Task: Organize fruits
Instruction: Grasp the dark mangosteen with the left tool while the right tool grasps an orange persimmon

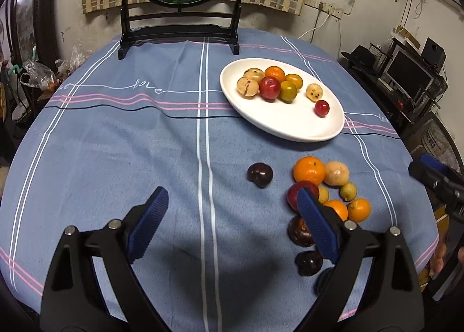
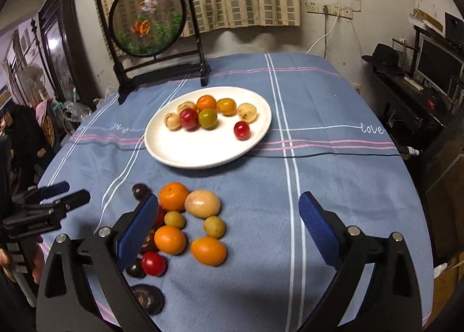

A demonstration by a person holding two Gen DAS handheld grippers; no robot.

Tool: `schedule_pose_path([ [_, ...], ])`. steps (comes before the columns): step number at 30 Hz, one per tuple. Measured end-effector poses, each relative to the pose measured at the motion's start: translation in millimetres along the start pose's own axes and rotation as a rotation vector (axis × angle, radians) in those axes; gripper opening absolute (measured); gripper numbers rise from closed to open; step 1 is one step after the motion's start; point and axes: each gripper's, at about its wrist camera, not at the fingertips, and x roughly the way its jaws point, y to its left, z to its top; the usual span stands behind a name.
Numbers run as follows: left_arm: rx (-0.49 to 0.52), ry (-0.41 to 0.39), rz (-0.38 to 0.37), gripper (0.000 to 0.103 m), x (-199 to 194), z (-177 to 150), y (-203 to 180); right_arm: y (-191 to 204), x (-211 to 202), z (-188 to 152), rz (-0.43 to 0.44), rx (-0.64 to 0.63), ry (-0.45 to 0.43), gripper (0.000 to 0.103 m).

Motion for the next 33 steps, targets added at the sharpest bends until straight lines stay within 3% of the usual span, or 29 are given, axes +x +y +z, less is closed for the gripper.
schedule_pose_path([
  [5,0.017,0.01,-0.023,0.092,-4.6,-8.2,-4.6,6.2,3.7,-21.2,-0.042,-0.051,0.035,0.098],
  [8,0.061,0.028,-0.044,0.092,-4.6,-19.3,-16.2,10.0,15.9,-40.1,-0.003,-0.063,0.082,0.094],
  [13,0.129,0.064,-0.061,0.092,-1.2,-37.6,-33.0,13.4,49.8,-53.8,0.045,-0.065,0.167,0.061],
  [15,0.15,0.072,-0.073,0.092,-2.8,-42.6,-35.7,13.4,64.3,-57.1,0.074,-0.057,0.199,0.056],
  [17,0.171,0.083,-0.1,0.092,-5.6,-46.7,-38.8,12.6,75.8,-58.2,0.086,-0.054,0.217,0.044],
  [19,0.202,0.096,-0.122,0.092,-9.0,-51.9,-45.5,11.7,76.5,-55.7,0.088,-0.056,0.196,0.039],
  [27,0.27,0.142,-0.163,0.092,-9.7,-72.1,-70.7,-1.4,32.2,-66.2,0.081,-0.003,0.126,0.039],
  [33,0.278,0.179,-0.156,0.092,11.1,-91.5,-89.6,-15.0,6.5,-82.4,0.1,0.022,0.091,0.04],
])
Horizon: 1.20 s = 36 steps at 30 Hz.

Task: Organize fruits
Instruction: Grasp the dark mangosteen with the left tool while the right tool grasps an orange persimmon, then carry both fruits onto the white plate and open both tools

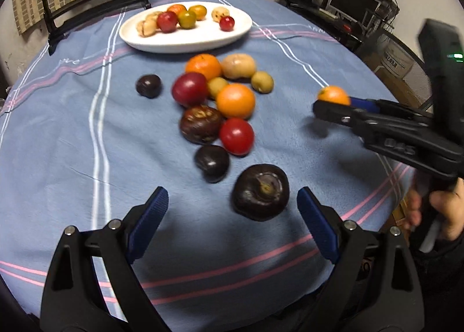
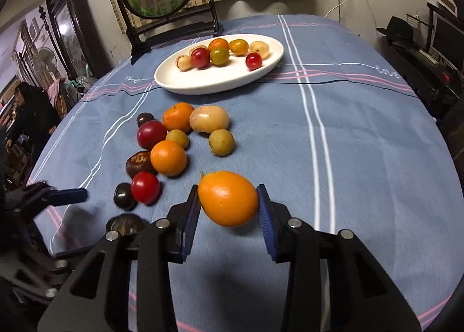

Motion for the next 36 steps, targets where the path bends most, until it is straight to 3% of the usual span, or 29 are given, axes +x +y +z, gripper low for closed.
schedule_pose_path([
  [10,-0.01,-0.001,0.061,0.088,29.6,0.2,-14.7,-15.2,-15.3,-1.2,0.039,0.025,-0.04,0.04],
  [14,-0.006,-0.028,0.044,0.047,25.0,0.4,-17.6,-18.0,-13.0,-3.4,0.053,0.032,-0.038,0.04],
  [29,-0.086,-0.095,0.02,0.047,-6.2,3.6,9.5,-6.8,-4.7,-0.1,0.065,0.022,-0.018,0.04],
  [36,-0.192,-0.131,0.034,0.047,-23.2,11.4,57.5,12.3,7.8,16.5,0.066,-0.026,0.015,0.039],
])
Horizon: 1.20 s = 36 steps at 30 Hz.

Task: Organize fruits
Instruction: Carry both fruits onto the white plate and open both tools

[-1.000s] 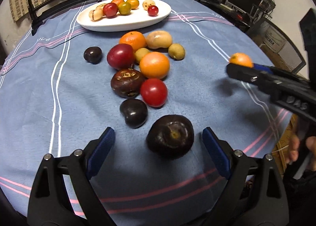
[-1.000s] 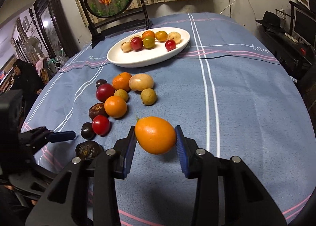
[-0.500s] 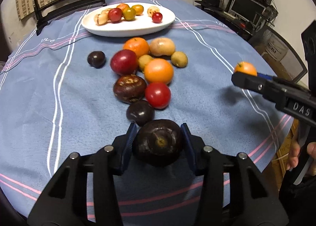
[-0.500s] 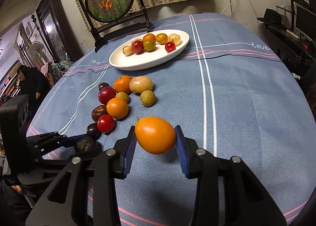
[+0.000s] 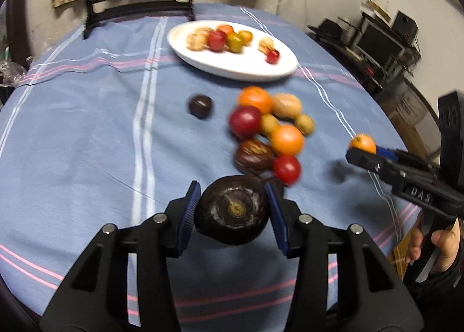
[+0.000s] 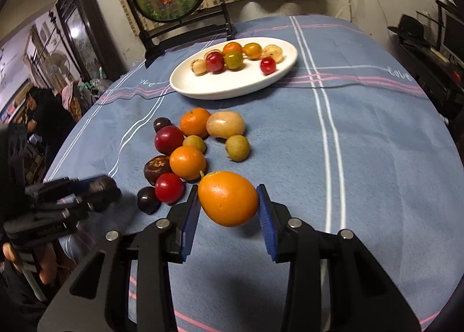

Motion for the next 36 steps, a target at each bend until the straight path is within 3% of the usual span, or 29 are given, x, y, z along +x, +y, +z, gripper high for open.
schedule_pose_path([
  [5,-0.048,-0.029,0.02,0.047,-8.8,24.1,27.6,6.8,7.4,13.0,0.002,-0.005,0.014,0.04],
  [12,-0.006,-0.076,0.058,0.047,-5.5,86.5,35.7,9.7,12.9,46.0,-0.003,-0.043,0.026,0.039],
  [17,-0.001,-0.061,0.063,0.047,24.2,145.6,35.3,15.3,20.5,89.9,-0.018,-0.118,0.012,0.039],
  [23,-0.005,-0.027,0.056,0.047,73.4,205.0,29.3,6.8,62.3,150.8,-0.03,-0.142,0.027,0.039],
  [27,-0.017,-0.001,0.058,0.047,99.9,218.6,33.0,-1.6,100.1,180.3,-0.055,-0.159,0.043,0.039],
  [36,-0.05,0.039,0.052,0.047,133.7,225.6,47.0,-22.3,149.9,204.9,-0.072,-0.131,0.091,0.039],
])
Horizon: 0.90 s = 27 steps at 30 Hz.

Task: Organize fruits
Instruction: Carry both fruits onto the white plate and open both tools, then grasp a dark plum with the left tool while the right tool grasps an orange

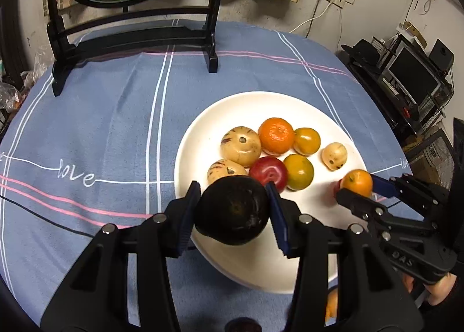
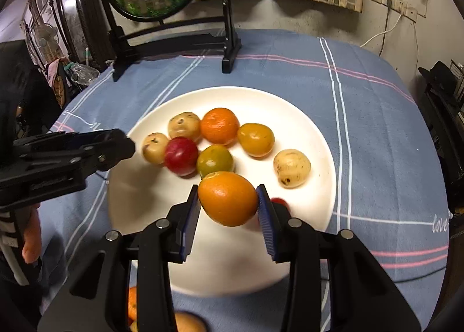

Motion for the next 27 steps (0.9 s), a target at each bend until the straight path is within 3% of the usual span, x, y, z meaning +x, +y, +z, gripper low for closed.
schedule_pose_path([
  [5,-0.003,0.01,-0.005,0.048,11.5,7.2,-2.4,-7.0,15.3,14.3,-0.02,0.013,-0.004,0.041],
  [6,-0.004,0.01,-0.005,0.053,13.1,10.3,-3.6,-8.2,18.6,18.2,-0.035,0.01,-0.014,0.042],
  [8,-0.019,-0.001,-0.015,0.068,11.6,15.7,-4.1,-11.1,20.5,22.6,-0.071,0.013,-0.035,0.067],
  [14,-0.009,-0.076,-0.011,0.071,-22.1,14.9,-4.5,-14.7,-13.5,12.5,-0.087,0.018,-0.062,0.068],
  [19,-0.015,-0.096,-0.045,0.073,-59.6,-15.5,-2.2,-5.6,-58.8,-26.1,-0.045,0.019,-0.049,0.07],
  [24,0.008,-0.127,-0.049,0.077,-92.4,-65.1,-11.6,8.1,-111.8,-78.1,-0.024,0.083,-0.104,0.073],
  [27,0.06,-0.15,0.002,0.08,-107.9,-99.5,-24.6,17.0,-134.9,-106.1,-0.059,0.122,-0.157,0.093],
])
